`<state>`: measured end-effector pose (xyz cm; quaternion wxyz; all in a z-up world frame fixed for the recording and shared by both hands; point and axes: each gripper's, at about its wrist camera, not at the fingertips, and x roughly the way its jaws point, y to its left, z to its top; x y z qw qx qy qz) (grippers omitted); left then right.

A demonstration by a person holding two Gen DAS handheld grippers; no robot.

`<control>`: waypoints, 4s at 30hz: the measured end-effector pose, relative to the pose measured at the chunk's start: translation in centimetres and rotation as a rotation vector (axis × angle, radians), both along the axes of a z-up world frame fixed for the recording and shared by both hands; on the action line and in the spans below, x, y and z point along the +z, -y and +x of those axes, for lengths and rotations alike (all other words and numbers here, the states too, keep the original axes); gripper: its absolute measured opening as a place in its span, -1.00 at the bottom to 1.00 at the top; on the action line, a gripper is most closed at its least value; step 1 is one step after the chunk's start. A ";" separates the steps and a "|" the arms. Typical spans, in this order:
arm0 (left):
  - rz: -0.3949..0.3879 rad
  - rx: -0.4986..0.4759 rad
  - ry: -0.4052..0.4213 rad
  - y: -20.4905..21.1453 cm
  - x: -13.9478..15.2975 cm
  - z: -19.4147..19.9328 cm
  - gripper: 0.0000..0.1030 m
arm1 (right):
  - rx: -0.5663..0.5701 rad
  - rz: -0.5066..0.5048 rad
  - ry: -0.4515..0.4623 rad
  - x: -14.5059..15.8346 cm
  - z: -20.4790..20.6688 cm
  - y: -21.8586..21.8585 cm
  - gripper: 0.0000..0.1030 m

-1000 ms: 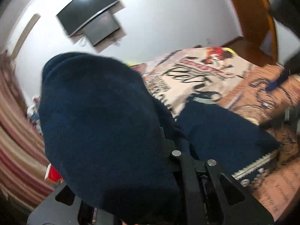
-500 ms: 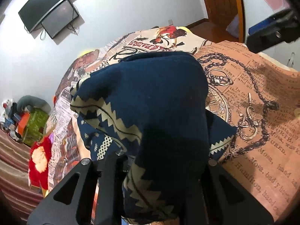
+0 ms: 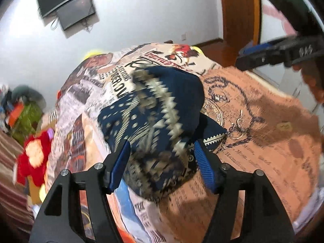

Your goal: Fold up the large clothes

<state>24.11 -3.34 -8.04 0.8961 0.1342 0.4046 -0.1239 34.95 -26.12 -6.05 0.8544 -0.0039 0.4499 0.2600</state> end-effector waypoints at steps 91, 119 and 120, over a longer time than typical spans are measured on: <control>-0.586 0.269 -0.404 -11.5 -10.2 10.4 0.73 | -0.001 0.079 -0.481 -12.7 8.3 -6.1 0.90; -0.771 0.207 -0.482 -11.3 -12.8 13.7 0.32 | 0.143 0.260 -0.534 -15.3 11.8 -10.4 0.15; -0.764 0.201 -0.471 -11.7 -12.5 13.5 0.30 | 0.148 0.248 -0.517 -14.9 11.7 -10.5 0.10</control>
